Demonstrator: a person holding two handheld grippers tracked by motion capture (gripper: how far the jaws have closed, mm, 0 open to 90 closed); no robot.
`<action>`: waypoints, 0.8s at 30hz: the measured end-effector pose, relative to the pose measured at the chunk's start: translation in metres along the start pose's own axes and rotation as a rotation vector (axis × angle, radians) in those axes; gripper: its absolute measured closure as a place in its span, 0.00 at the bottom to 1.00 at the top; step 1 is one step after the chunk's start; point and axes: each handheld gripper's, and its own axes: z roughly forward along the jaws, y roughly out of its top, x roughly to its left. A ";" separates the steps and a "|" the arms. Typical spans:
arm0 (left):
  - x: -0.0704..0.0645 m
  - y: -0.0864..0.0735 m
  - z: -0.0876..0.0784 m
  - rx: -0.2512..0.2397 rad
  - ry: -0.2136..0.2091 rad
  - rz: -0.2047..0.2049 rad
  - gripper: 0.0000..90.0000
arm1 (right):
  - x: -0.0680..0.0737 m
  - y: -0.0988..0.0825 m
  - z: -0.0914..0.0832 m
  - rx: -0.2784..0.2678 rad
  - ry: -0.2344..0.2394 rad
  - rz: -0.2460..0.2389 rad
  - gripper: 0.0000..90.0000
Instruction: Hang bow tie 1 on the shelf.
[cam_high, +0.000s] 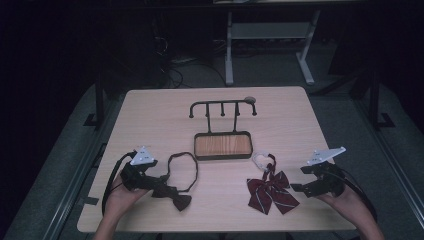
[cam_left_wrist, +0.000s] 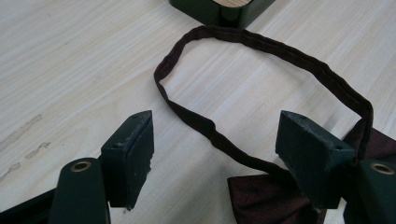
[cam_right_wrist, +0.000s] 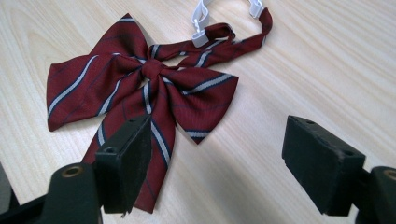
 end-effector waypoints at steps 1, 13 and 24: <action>0.000 0.000 0.000 0.001 0.000 0.003 0.32 | 0.000 0.000 0.000 0.000 0.000 0.000 0.27; 0.002 0.000 -0.002 -0.011 0.002 0.007 0.32 | 0.004 0.026 0.003 0.037 0.017 -0.062 0.35; 0.002 0.000 -0.004 -0.022 0.001 -0.007 0.32 | -0.001 0.049 0.013 0.088 0.040 -0.084 0.45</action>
